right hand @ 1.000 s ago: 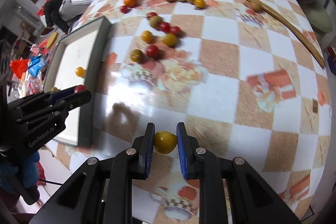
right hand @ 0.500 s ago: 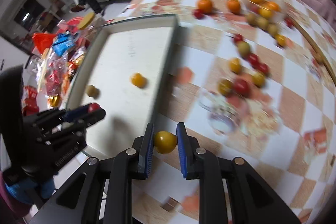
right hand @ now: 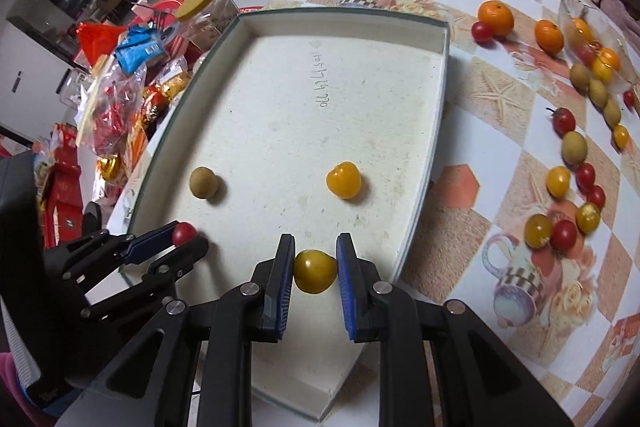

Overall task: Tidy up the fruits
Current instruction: 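Carry the yellow tomato and red cherry tomato over the white tray with both tools, then open both tools to drop the tomatoes into the white tray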

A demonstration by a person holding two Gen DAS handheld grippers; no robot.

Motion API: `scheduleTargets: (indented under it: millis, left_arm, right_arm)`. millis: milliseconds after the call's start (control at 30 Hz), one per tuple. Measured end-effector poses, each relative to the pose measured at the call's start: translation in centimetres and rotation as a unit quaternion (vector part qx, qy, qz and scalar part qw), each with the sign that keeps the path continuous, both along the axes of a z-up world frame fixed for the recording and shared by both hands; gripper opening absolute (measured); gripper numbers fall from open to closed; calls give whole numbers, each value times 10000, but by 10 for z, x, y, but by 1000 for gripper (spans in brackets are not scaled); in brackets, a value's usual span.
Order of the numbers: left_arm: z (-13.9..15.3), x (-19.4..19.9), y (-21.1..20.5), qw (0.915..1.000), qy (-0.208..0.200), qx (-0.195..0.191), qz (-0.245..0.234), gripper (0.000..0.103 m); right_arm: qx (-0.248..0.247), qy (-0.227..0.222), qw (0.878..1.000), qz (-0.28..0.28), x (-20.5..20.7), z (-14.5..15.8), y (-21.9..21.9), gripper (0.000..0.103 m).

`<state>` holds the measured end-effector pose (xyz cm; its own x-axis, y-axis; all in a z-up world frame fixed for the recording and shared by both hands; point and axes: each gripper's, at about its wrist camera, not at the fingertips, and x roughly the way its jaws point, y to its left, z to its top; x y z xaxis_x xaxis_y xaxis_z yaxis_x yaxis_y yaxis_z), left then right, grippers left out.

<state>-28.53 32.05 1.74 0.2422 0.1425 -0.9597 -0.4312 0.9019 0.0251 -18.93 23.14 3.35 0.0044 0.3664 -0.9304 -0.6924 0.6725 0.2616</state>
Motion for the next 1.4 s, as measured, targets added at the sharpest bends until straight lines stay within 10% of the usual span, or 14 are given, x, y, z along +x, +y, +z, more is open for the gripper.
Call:
scheduleTargets:
  millis: [467, 500, 567, 767, 1400]
  left_arm:
    - [0, 1, -9, 9993, 69, 303, -213, 26]
    - [0, 1, -9, 9992, 83, 324, -216, 29]
    - [2, 0, -9, 9989, 78, 425, -181, 68]
    - [6, 0, -9, 9982, 89, 531, -253, 68]
    - [42, 69, -92, 9879, -406, 432, -1433, 68]
  right_arm:
    - [-288, -36, 9994, 179, -3, -19, 16, 28]
    - [-264, -10, 9995, 181, -2, -19, 16, 30]
    - [-230, 10, 9996, 158, -1, -18, 16, 57]
    - [190, 70, 9998, 4, 5, -2, 12, 77]
    - [107, -154, 9851, -1712, 49, 23, -131, 80]
